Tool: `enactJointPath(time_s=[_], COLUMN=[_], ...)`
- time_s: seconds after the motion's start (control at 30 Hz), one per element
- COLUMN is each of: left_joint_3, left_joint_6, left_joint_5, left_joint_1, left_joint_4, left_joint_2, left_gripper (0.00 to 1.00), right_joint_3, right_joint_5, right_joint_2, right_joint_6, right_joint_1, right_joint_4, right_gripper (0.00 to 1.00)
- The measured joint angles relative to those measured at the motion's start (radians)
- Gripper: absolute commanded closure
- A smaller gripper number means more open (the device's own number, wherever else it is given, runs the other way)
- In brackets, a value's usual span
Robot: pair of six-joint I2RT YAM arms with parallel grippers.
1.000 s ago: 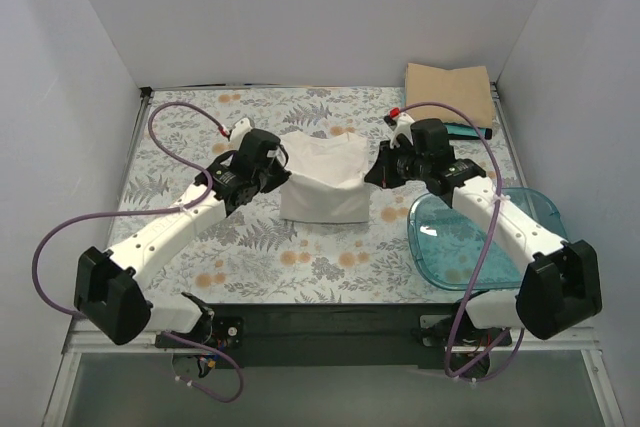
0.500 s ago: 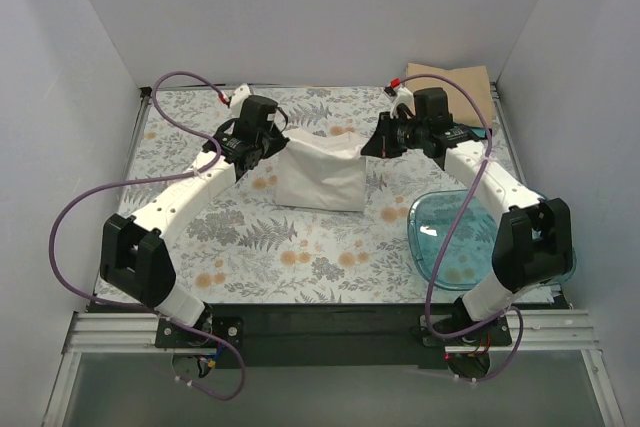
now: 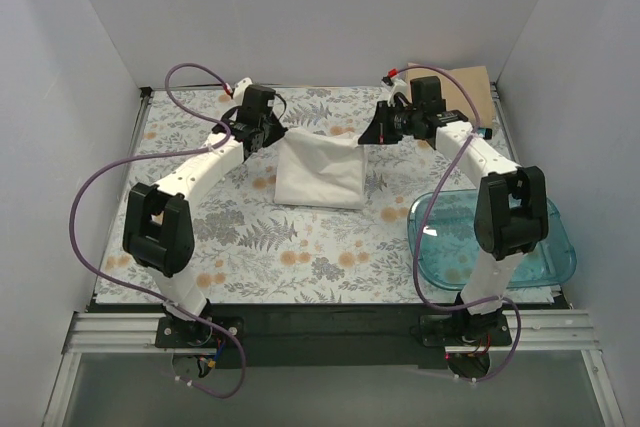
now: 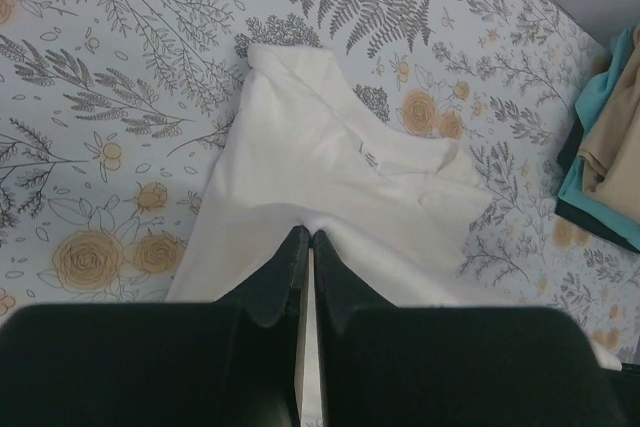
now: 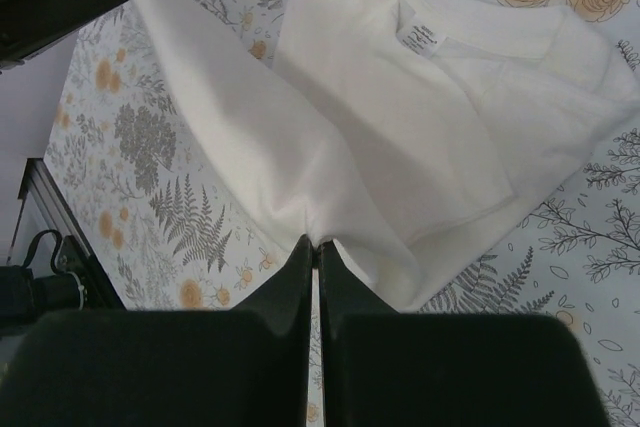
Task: Fold and stack the t-shirts
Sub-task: Fold the tshirt
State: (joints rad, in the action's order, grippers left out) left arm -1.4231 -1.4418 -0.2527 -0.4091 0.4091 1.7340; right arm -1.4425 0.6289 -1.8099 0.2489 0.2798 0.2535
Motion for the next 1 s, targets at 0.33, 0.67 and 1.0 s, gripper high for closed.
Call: enactJointPath(time_s=[0.33,0.67,1.0], left_joint_3=[-0.039,-0.151,-0.282], left_joint_6=[0.036,0.037,0.011], left_joint_5=[0.048,0.101,0.152], left_joint_1=[0.043,0.069,0.096], left_joint_4=[-0.087,-0.156,-0.098], left_joint_2=[0.14,0.335,0.456], left_gripper=[1.0,1.0,0.05], right_joint_3=[-0.098,-0.259,-0.399], right_joint_5=[0.029,0.056,0.121], right_joint_2=[-0.146,-0.348,-0.496], right_joint_6=[0.014,0.017,0.035], right_joint_1=[-0.031,-0.08,-0.142], right_joint_4=[-0.01,-0.032,-0.035], right_gripper=[0.99,0.95,0.02])
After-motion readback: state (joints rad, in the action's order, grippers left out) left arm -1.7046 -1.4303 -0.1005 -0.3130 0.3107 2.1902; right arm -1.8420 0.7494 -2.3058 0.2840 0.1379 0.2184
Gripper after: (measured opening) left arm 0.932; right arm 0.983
